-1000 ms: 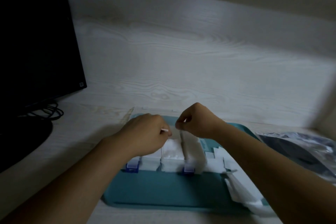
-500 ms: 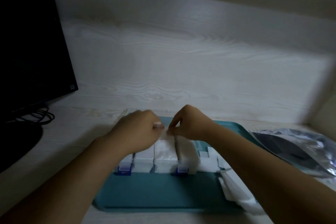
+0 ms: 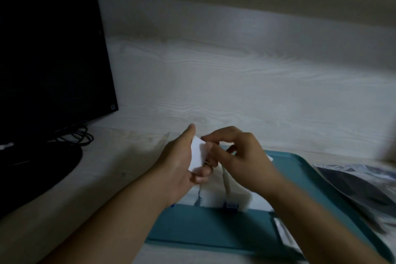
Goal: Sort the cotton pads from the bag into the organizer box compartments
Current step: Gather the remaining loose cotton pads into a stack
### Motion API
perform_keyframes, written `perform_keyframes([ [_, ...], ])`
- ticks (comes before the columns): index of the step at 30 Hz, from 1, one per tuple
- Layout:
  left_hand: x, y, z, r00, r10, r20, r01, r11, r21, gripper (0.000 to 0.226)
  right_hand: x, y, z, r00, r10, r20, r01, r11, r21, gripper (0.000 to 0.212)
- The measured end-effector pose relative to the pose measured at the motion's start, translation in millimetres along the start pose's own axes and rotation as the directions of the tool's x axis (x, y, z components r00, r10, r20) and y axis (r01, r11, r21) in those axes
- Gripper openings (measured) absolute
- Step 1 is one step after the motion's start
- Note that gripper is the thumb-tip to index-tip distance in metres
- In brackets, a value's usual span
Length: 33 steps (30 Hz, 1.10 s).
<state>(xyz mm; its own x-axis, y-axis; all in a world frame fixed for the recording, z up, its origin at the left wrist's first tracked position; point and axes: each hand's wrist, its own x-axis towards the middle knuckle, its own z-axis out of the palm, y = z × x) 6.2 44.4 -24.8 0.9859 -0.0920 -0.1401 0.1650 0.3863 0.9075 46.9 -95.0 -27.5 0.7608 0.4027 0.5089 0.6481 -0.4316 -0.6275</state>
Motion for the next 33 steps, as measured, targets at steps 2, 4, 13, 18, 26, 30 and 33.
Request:
perform_keyframes([
  [2,1,-3,-1,1.000,-0.018,-0.011,0.018,1.000,-0.005,0.064,-2,1,2,0.999,-0.037,-0.016,0.036,0.998,-0.048,0.023],
  [4,2,-5,0,0.999,-0.027,-0.017,0.027,1.000,-0.009,0.065,-3,0,2,0.999,-0.040,-0.029,0.038,0.998,-0.053,0.022],
  [13,3,-11,-3,0.999,0.045,-0.025,-0.042,0.989,0.142,0.072,-2,1,3,0.992,0.119,-0.038,-0.113,0.984,0.135,0.009],
  [18,-4,-9,-2,0.997,-0.019,0.080,0.007,0.988,0.152,0.068,-2,1,-3,0.985,0.171,0.014,-0.171,0.974,0.150,0.005],
  [26,-5,-19,7,0.995,-0.016,0.103,0.015,1.000,0.009,0.057,-40,45,-96,0.971,0.214,-0.105,-0.225,0.969,-0.104,0.015],
  [30,-12,-36,21,0.996,0.011,0.090,-0.025,0.989,0.146,0.035,-65,81,-105,0.934,0.331,0.133,-0.279,0.909,-0.309,0.009],
  [33,-15,-48,32,0.997,0.060,0.045,-0.068,0.977,0.204,0.021,-71,83,-106,0.889,0.345,0.302,-0.190,0.876,-0.443,0.023],
])
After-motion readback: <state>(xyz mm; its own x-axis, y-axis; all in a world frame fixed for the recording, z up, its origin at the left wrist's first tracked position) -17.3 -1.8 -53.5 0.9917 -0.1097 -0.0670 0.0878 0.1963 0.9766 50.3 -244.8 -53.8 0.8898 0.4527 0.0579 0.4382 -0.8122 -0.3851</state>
